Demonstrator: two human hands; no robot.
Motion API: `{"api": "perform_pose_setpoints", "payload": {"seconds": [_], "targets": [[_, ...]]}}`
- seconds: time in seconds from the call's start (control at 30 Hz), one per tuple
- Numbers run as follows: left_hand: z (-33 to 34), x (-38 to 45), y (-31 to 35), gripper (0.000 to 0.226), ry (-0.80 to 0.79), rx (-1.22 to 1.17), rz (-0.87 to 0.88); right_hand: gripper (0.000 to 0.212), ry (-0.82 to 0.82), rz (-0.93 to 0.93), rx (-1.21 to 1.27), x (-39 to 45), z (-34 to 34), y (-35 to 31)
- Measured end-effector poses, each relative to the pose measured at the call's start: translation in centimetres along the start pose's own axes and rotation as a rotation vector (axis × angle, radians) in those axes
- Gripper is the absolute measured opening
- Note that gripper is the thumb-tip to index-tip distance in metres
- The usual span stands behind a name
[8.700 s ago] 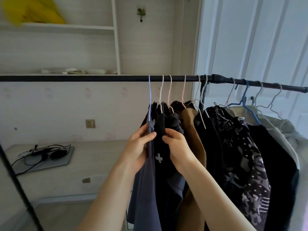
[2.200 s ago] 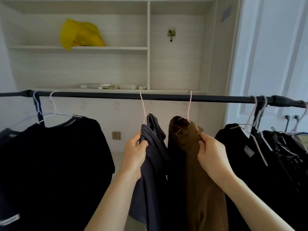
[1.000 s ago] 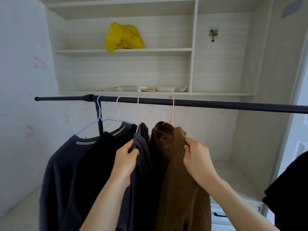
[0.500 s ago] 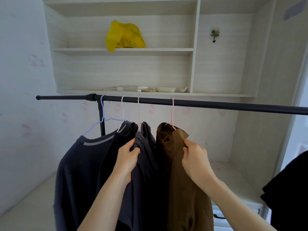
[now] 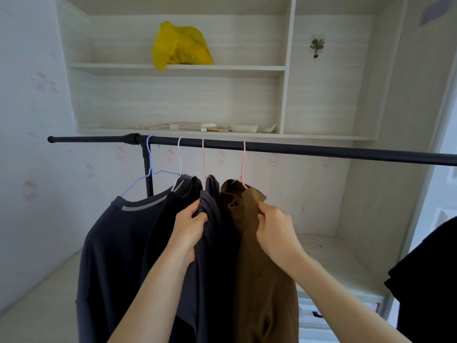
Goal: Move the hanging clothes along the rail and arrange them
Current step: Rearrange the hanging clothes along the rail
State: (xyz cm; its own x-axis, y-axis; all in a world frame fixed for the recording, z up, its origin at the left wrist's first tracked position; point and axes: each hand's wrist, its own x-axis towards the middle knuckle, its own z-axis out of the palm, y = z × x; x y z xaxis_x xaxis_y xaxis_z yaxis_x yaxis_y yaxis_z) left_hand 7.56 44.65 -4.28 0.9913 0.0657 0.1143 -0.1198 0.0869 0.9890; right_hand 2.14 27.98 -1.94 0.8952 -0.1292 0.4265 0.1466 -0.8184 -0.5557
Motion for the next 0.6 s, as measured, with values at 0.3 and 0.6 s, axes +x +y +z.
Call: {"api": "perform_pose_setpoints", "payload": {"seconds": [0.3, 0.6], "targets": [[0.0, 0.7, -0.4, 0.054, -0.003, -0.008, -0.018, 0.039, -0.009, 0.013, 0.049, 0.0, 0.1, 0.0], [2.4, 1.0, -1.1, 0.046, 0.014, -0.053, 0.002, 0.037, -0.083, -0.003, 0.051, -0.8, -1.1, 0.9]]}}
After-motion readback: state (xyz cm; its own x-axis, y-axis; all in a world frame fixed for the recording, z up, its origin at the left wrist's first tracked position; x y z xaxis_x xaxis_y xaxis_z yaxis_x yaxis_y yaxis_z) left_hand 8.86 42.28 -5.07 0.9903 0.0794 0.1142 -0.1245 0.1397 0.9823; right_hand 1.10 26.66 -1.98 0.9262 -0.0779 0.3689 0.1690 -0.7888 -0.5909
